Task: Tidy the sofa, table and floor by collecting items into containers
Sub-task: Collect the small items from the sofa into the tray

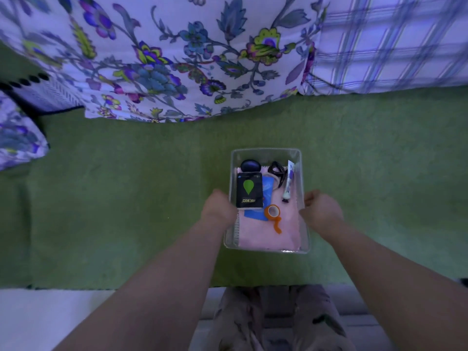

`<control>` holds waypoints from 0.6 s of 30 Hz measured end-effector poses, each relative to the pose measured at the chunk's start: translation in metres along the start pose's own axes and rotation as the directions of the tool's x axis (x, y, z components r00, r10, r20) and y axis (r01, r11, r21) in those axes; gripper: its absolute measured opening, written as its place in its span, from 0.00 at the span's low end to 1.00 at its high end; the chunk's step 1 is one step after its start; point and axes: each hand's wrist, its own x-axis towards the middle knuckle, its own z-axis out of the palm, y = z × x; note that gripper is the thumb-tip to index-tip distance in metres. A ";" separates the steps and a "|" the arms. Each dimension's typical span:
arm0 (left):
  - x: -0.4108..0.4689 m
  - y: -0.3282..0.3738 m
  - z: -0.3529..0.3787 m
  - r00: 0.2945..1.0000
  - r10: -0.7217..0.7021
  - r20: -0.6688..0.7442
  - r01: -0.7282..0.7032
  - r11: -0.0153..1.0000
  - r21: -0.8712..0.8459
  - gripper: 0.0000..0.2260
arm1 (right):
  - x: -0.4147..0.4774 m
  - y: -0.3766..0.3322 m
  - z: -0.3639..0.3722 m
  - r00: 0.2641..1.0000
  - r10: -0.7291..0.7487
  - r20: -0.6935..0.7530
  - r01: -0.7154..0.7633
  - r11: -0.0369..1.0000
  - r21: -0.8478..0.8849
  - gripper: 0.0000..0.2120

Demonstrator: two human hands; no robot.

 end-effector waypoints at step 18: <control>-0.083 -0.137 -0.124 0.993 -0.058 -0.102 0.030 0.965 -0.261 0.04 | -0.126 -0.143 0.011 0.931 -0.361 0.045 0.363 0.916 -0.172 0.09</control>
